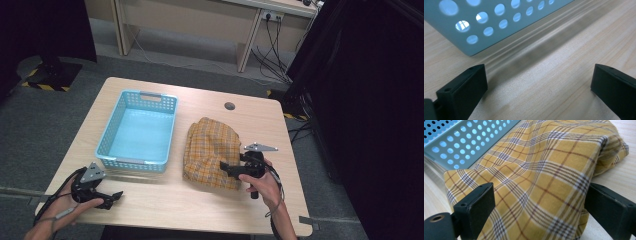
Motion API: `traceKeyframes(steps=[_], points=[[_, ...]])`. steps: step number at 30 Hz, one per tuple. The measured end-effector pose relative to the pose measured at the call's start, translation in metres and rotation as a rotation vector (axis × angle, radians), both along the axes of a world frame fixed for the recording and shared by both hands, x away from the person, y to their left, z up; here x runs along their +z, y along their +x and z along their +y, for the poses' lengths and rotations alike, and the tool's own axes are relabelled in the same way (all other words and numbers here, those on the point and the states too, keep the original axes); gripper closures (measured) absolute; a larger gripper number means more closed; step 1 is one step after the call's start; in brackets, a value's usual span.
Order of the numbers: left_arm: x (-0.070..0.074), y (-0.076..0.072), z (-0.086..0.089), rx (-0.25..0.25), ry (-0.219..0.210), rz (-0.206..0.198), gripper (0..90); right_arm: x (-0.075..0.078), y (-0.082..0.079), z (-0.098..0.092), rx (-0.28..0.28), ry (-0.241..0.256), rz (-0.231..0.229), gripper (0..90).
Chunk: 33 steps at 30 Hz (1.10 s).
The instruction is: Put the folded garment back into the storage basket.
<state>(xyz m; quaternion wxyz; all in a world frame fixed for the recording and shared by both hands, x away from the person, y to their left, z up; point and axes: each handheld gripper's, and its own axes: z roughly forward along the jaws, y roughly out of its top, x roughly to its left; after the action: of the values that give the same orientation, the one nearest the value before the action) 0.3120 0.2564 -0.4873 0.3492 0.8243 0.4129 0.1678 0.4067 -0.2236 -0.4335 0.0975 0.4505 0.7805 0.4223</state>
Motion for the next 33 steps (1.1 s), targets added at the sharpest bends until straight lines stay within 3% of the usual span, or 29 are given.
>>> traceKeyframes(steps=[18, 20, 32, 33], points=[[0.0, 0.0, 0.0, 0.0, 0.001, 0.001, 0.0, -0.003, 0.024, 0.014, 0.011, 0.039, 0.048, 16.7], [0.0, 0.0, 0.0, 0.0, 0.001, 0.001, 0.0, -0.003, 0.028, 0.016, 0.006, 0.052, 0.073, 19.0], [0.0, 0.0, 0.0, 0.0, 0.001, 0.0, 0.0, -0.007, 0.044, 0.019, 0.015, 0.091, 0.121, 26.3], [0.0, 0.0, 0.0, -0.001, 0.001, 0.001, 0.0, -0.009, 0.048, 0.021, 0.015, 0.097, 0.142, 25.9]])
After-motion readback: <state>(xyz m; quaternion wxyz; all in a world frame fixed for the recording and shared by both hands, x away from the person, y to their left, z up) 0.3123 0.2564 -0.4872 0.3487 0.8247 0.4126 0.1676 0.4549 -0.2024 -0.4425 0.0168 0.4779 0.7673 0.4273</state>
